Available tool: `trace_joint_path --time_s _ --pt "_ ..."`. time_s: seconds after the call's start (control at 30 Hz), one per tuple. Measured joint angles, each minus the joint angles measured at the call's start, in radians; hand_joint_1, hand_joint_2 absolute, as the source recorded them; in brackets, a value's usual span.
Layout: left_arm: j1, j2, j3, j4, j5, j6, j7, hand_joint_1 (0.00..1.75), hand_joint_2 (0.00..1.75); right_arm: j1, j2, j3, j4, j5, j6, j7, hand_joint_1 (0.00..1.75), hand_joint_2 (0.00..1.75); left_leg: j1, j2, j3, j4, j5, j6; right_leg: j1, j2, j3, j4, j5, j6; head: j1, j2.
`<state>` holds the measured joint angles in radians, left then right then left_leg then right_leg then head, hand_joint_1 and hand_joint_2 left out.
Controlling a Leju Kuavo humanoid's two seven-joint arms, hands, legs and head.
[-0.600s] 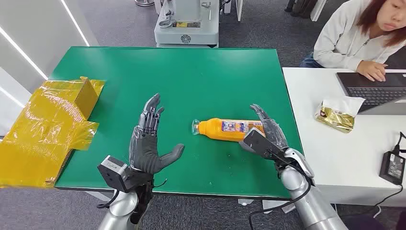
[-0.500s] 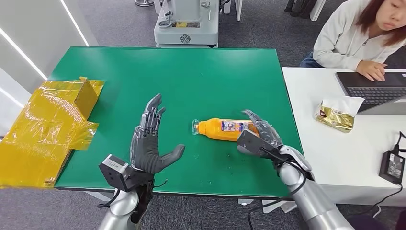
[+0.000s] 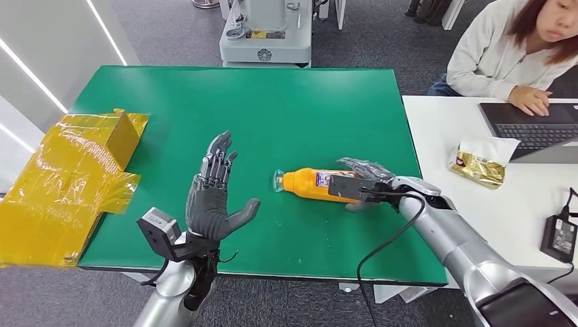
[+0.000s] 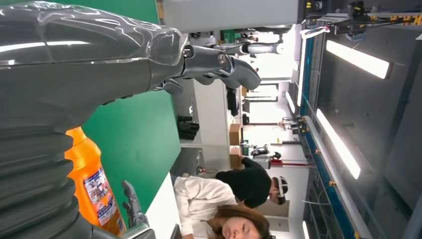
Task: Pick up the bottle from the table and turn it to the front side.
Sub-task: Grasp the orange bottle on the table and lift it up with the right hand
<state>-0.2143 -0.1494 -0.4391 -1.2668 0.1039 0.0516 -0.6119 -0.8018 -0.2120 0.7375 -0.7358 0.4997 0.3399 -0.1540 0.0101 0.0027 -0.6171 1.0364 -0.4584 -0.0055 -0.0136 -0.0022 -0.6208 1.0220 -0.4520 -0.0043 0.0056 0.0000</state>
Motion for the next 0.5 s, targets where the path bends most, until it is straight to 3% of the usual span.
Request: trace_joint_path --time_s 0.5 --pt "-0.009 -0.001 0.000 0.036 0.043 -0.002 0.005 0.00 1.75 -0.038 -0.019 0.108 0.049 -0.044 -0.001 0.005 0.00 1.75 0.000 0.000 0.000 0.000 0.000 0.000 0.000 0.000 0.000 0.000 0.000 0.000 0.000 0.000"
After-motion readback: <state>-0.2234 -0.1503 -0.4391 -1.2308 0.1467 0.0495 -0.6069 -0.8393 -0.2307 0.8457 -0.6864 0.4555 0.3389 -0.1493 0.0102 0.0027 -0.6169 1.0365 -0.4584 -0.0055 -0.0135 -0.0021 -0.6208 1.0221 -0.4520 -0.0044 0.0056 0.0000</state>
